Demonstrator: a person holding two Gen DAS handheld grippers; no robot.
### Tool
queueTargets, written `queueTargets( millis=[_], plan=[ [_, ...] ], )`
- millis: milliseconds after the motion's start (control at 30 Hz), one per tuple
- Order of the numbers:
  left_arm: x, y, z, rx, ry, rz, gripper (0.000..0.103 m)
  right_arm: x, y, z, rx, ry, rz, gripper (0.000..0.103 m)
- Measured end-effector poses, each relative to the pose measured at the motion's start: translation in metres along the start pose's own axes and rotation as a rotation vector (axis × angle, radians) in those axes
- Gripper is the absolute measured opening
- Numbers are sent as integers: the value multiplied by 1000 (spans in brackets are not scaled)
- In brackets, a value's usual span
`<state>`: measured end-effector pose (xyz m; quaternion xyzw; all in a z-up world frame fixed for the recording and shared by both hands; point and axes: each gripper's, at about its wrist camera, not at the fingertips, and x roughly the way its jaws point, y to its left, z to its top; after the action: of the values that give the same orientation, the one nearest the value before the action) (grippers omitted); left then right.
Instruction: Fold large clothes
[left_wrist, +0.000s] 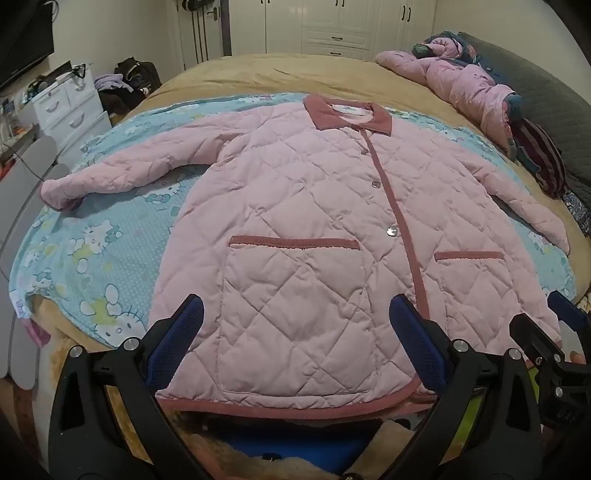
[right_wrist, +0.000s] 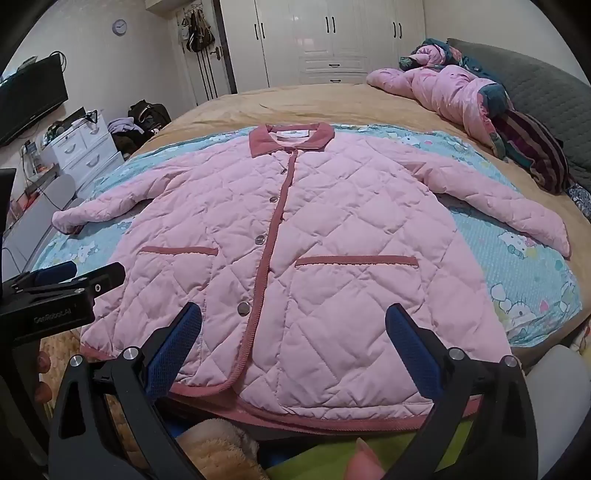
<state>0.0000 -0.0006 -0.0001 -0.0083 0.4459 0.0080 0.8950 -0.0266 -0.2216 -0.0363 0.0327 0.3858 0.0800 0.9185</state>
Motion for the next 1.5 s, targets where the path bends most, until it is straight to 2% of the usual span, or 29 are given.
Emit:
queueTargets(
  millis=[1500],
  plan=[
    [-8, 3, 6, -4, -20, 5, 94, -10, 1, 0, 8, -16, -9, 99]
  ],
)
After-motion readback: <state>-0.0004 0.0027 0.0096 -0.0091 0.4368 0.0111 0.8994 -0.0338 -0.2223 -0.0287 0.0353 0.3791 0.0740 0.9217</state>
